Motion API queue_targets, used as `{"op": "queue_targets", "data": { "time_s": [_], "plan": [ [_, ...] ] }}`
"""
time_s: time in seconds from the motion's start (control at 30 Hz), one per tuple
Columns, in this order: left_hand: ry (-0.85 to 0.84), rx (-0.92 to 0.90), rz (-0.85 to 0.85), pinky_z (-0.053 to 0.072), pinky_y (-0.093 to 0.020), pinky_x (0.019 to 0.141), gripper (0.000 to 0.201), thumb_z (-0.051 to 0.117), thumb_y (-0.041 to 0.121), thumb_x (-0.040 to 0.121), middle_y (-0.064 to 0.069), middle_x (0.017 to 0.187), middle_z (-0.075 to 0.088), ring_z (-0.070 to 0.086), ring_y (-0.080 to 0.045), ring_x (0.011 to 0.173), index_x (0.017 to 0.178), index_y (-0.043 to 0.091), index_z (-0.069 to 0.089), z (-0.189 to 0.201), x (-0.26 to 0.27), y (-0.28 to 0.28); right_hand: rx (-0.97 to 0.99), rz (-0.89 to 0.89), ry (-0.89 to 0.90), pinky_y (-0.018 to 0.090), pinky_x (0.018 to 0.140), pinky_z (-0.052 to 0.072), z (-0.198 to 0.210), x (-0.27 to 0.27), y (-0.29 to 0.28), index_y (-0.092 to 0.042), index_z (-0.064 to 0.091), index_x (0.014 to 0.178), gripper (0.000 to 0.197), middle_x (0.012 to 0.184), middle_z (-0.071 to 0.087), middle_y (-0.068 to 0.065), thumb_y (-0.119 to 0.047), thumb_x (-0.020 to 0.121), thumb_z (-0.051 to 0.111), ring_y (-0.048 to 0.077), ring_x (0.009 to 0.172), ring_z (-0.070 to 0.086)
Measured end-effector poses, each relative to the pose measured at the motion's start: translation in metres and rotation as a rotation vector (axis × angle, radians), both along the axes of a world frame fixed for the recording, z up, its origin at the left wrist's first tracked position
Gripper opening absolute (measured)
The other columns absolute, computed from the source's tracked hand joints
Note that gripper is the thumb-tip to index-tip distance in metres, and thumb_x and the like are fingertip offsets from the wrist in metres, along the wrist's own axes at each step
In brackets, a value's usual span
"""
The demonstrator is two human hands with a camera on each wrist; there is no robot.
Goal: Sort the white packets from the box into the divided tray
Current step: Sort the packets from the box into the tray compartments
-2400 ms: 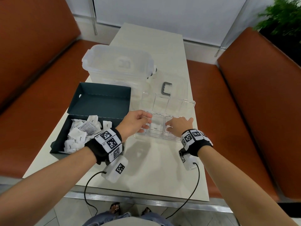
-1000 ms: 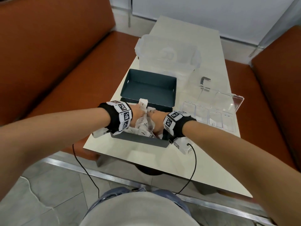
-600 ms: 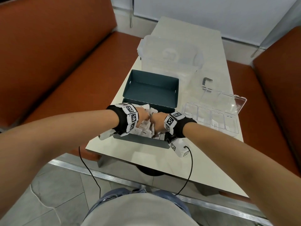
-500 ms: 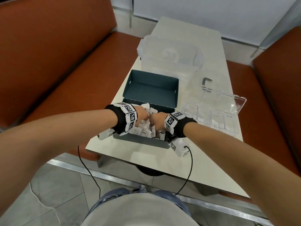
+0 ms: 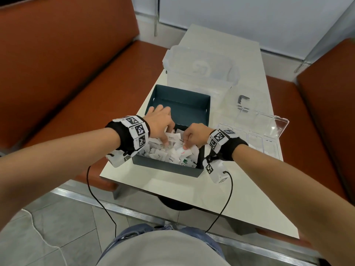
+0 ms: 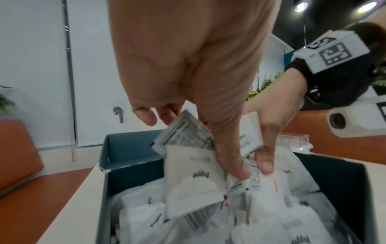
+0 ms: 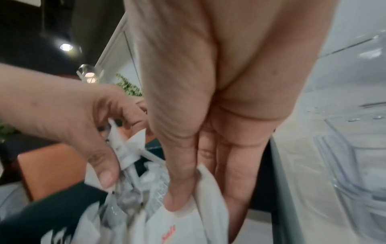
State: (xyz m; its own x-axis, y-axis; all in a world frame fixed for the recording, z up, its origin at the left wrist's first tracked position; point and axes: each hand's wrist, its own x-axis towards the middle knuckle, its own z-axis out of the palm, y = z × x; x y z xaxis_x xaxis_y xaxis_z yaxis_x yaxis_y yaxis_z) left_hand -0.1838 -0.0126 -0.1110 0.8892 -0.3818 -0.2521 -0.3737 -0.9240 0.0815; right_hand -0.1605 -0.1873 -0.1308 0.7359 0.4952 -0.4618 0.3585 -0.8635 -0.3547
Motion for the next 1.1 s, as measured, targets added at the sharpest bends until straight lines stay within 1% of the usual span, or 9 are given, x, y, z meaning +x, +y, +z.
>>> {"op": "queue_targets", "data": {
  "time_s": [0.13, 0.27, 0.33, 0.47, 0.57, 0.67, 0.77, 0.97, 1.1],
  "plan": [
    [0.019, -0.163, 0.058, 0.029, -0.037, 0.086, 0.029, 0.077, 0.048, 0.075, 0.003, 0.109, 0.042, 0.037, -0.019, 0.104, 0.088, 0.024, 0.065, 0.004, 0.004, 0.008, 0.169, -0.184, 0.003, 0.019, 0.053, 0.05, 0.006, 0.003, -0.013, -0.014, 0.065, 0.074, 0.015, 0.069, 0.059, -0.004, -0.021, 0.077, 0.078, 0.01, 0.061, 0.057],
    [0.075, -0.43, 0.154, 0.03, -0.026, 0.057, 0.029, 0.07, 0.043, 0.085, 0.005, 0.077, 0.047, 0.044, -0.012, 0.067, 0.076, 0.026, 0.048, 0.005, 0.004, 0.014, 0.367, -0.365, 0.095, 0.015, 0.047, 0.046, 0.012, 0.001, -0.024, -0.015, 0.063, 0.065, 0.018, 0.062, 0.062, -0.006, -0.011, 0.076, 0.077, 0.008, 0.056, 0.06],
    [0.058, -0.525, 0.222, 0.03, -0.023, 0.053, 0.028, 0.064, 0.042, 0.09, 0.006, 0.072, 0.048, 0.044, -0.009, 0.061, 0.077, 0.026, 0.045, 0.002, 0.002, 0.017, 0.461, -0.45, 0.142, 0.017, 0.049, 0.048, 0.013, -0.001, -0.028, -0.014, 0.062, 0.064, 0.02, 0.069, 0.066, -0.001, -0.006, 0.077, 0.074, 0.011, 0.061, 0.064],
    [0.084, -0.71, 0.341, 0.046, -0.023, 0.063, 0.03, 0.058, 0.041, 0.094, 0.005, 0.095, 0.063, 0.061, -0.01, 0.082, 0.112, 0.018, 0.055, -0.005, 0.0, 0.022, 0.604, -0.541, 0.228, 0.015, 0.041, 0.041, 0.018, -0.006, -0.036, -0.01, 0.055, 0.063, 0.025, 0.071, 0.065, 0.006, 0.002, 0.081, 0.068, 0.011, 0.057, 0.062],
    [0.215, -1.006, 0.491, 0.059, -0.04, 0.075, 0.033, 0.052, 0.029, 0.099, -0.006, 0.107, 0.068, 0.069, -0.022, 0.092, 0.127, 0.013, 0.049, -0.008, -0.002, 0.023, 0.742, -0.581, 0.3, 0.018, 0.048, 0.047, 0.025, -0.009, -0.041, -0.009, 0.053, 0.067, 0.024, 0.074, 0.066, 0.007, 0.004, 0.083, 0.066, 0.016, 0.069, 0.067],
    [0.416, -1.413, 0.663, 0.061, -0.044, 0.068, 0.027, 0.045, 0.01, 0.101, -0.019, 0.108, 0.068, 0.073, -0.029, 0.088, 0.128, 0.012, 0.041, -0.006, -0.008, 0.02, 0.908, -0.591, 0.385, 0.021, 0.054, 0.053, 0.037, -0.012, -0.042, -0.009, 0.053, 0.068, 0.024, 0.084, 0.072, 0.01, 0.005, 0.085, 0.064, 0.019, 0.078, 0.071],
    [0.494, -1.534, 0.706, 0.061, -0.04, 0.062, 0.03, 0.043, 0.002, 0.101, -0.014, 0.115, 0.065, 0.073, -0.027, 0.089, 0.128, 0.015, 0.042, -0.005, -0.008, 0.015, 1.045, -0.565, 0.472, 0.022, 0.057, 0.054, 0.047, -0.011, -0.038, -0.012, 0.055, 0.063, 0.029, 0.087, 0.073, 0.008, 0.006, 0.085, 0.062, 0.017, 0.08, 0.072],
    [0.624, -1.598, 0.66, 0.059, -0.034, 0.061, 0.03, 0.043, 0.021, 0.103, -0.01, 0.109, 0.073, 0.072, -0.024, 0.093, 0.127, 0.011, 0.058, 0.001, -0.005, -0.007, 1.041, -0.551, 0.476, 0.023, 0.06, 0.056, 0.051, -0.005, -0.024, -0.013, 0.059, 0.063, 0.028, 0.092, 0.073, 0.01, 0.005, 0.084, 0.064, 0.018, 0.082, 0.071],
    [0.758, -1.793, 0.756, 0.059, -0.038, 0.058, 0.033, 0.035, 0.022, 0.105, -0.013, 0.105, 0.073, 0.073, -0.027, 0.089, 0.124, 0.008, 0.058, 0.001, -0.002, -0.018, 0.997, -0.635, 0.37, 0.034, 0.077, 0.058, 0.047, -0.001, -0.021, -0.007, 0.056, 0.071, 0.019, 0.106, 0.07, 0.019, 0.004, 0.083, 0.065, 0.022, 0.088, 0.071]
  ]
}}
